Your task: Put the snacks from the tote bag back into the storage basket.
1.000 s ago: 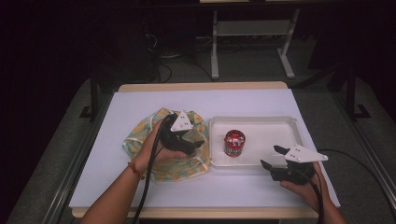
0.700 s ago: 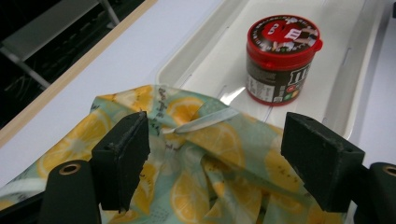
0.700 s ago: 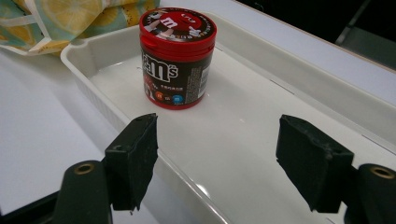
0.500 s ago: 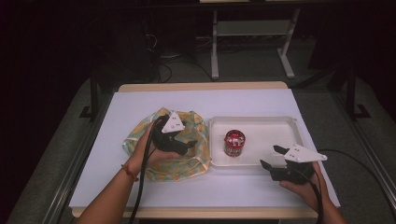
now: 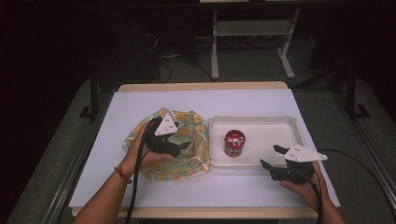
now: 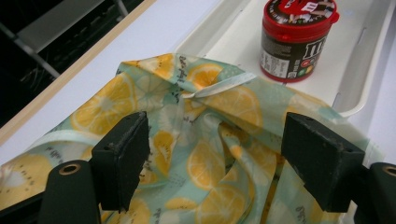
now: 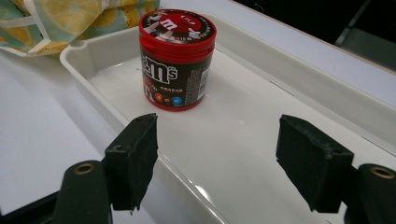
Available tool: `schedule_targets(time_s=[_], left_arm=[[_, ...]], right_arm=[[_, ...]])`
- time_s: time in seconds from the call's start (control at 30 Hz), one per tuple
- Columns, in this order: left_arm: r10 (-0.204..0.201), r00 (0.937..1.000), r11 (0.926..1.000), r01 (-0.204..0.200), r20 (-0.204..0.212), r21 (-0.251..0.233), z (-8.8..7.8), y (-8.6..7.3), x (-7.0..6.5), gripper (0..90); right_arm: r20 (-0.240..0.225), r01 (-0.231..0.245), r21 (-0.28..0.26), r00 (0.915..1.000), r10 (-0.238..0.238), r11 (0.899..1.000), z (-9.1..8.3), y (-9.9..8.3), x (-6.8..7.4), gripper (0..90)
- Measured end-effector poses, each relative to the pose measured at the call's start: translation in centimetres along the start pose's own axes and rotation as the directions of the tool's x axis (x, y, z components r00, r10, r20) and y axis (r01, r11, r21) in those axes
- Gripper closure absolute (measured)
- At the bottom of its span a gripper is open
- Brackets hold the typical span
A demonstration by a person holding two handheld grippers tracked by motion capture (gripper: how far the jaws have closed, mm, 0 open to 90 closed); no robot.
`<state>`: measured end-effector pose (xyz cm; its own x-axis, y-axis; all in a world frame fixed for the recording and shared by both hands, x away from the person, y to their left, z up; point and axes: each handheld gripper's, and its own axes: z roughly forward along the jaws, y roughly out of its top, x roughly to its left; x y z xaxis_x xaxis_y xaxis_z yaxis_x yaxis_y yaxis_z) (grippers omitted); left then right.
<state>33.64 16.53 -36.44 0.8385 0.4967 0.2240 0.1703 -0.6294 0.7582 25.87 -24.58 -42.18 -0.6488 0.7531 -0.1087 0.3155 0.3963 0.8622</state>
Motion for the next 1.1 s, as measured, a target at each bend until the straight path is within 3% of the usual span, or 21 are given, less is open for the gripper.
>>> schedule_targets(time_s=[0.6, 1.1], left_arm=[[0.017, 0.9996, 0.9991, -0.016, -0.025, 0.038, -1.0, -1.6, 0.7, 23.6], [-0.009, 0.9985, 0.9991, 0.011, -0.054, 0.042, -2.2, -3.2, 1.4, 20.4]], right_arm=[[-0.003, 0.006, 0.003, 1.0000, -0.006, 1.000, 0.1, 0.0, 0.1, 28.7], [-0.003, -0.001, 0.006, 1.0000, 0.001, 1.000, 0.1, -0.1, 0.0, 28.8]])
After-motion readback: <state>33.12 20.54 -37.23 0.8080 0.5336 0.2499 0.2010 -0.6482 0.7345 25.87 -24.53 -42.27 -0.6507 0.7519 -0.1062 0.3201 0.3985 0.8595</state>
